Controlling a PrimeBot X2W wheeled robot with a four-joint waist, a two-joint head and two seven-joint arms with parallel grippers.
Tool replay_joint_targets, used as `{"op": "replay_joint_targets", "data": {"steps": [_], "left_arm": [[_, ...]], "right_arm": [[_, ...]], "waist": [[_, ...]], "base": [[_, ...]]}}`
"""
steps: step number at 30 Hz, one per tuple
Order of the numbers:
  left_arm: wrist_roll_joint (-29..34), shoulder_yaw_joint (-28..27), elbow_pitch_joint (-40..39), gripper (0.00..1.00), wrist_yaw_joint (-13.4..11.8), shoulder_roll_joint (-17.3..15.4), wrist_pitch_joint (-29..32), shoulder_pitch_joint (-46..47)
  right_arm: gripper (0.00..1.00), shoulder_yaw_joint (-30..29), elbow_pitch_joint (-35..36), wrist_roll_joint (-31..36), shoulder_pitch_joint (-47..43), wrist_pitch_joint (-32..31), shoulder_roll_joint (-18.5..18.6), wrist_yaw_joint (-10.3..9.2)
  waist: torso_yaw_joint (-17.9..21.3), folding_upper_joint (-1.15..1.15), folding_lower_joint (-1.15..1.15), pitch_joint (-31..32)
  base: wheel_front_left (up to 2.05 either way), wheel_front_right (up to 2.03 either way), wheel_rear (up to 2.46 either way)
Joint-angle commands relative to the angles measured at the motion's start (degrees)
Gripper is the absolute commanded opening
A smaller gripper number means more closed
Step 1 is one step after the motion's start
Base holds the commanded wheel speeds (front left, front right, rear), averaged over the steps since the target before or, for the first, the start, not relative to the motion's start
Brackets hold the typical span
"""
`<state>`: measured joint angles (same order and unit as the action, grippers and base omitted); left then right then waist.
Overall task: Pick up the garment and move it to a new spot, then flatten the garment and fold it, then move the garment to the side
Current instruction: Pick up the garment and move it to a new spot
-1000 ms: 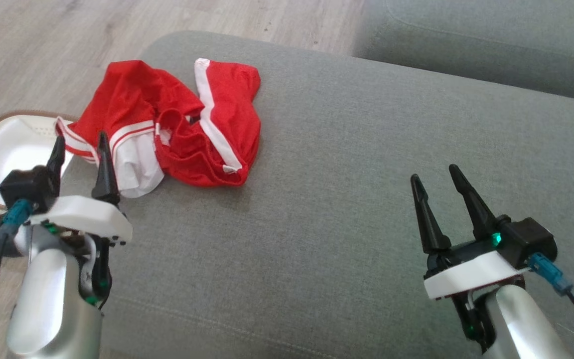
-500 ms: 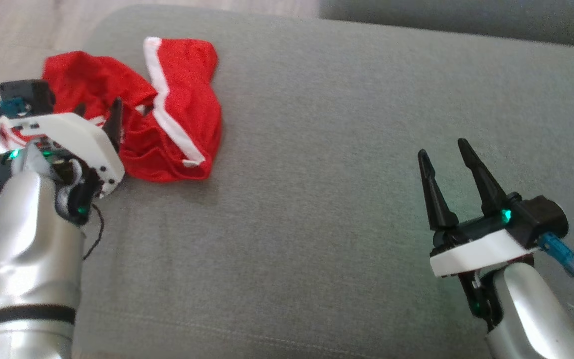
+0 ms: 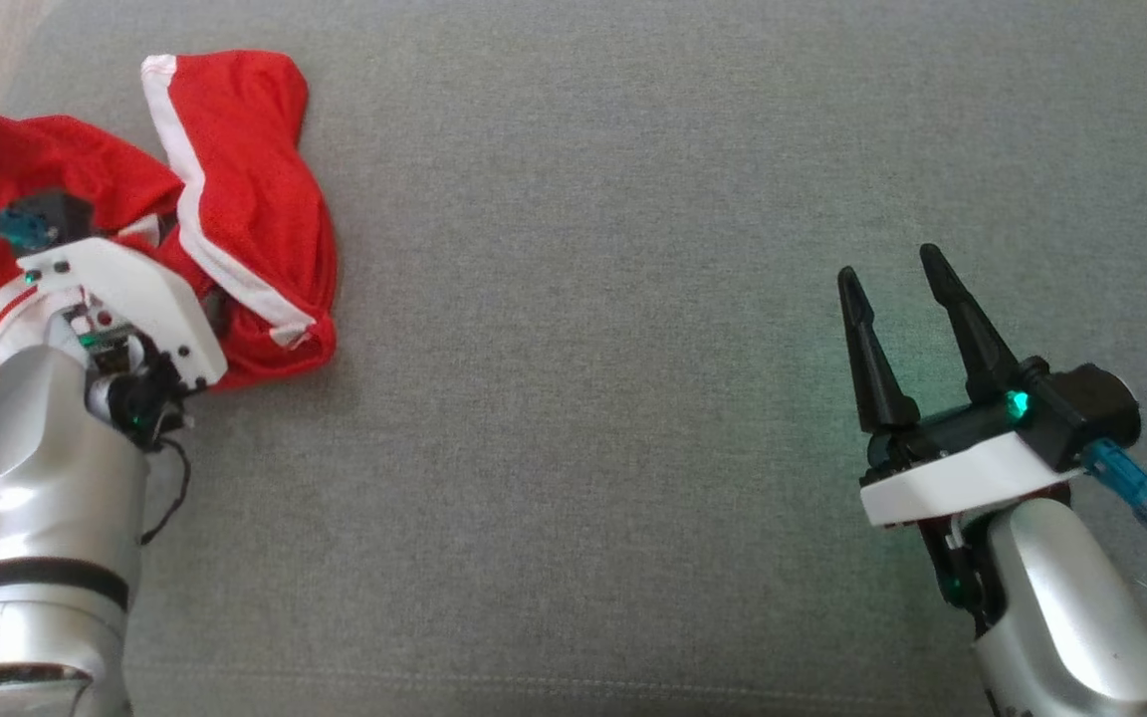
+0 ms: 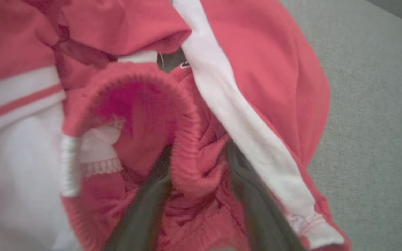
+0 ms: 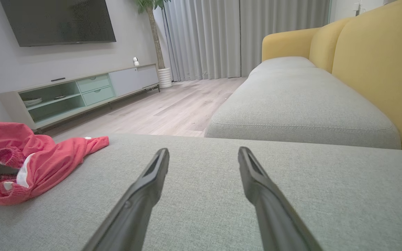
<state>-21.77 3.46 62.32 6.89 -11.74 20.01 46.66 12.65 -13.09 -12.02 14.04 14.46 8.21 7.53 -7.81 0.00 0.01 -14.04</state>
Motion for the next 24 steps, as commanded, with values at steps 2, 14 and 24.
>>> {"op": "replay_joint_targets", "data": {"steps": [2, 14, 24], "left_arm": [[-0.1, -0.5, 0.1, 0.00, 0.2, -3.5, -1.2, 2.9], [-1.4, 7.9, -3.3, 0.00, 0.6, -4.1, -6.7, 5.1], [-9.8, 19.3, -19.4, 0.00, 0.6, -6.4, -4.0, 7.1]], "right_arm": [[1.00, 1.1, 1.3, -0.4, 1.8, 0.5, 0.2, -0.04], [1.00, 1.5, -0.3, -1.2, -0.5, 0.5, -1.8, -0.04], [1.00, 1.5, -0.4, -1.4, -1.9, 0.5, -3.1, -0.04]], "waist": [[0.0, 0.00, -0.01, 0.8], [0.2, 0.00, -0.01, 10.8], [5.8, 0.00, -0.01, 15.3]], "base": [[0.00, 0.00, 0.00], [0.00, 0.00, 0.00], [0.00, 0.00, 0.00]]}}
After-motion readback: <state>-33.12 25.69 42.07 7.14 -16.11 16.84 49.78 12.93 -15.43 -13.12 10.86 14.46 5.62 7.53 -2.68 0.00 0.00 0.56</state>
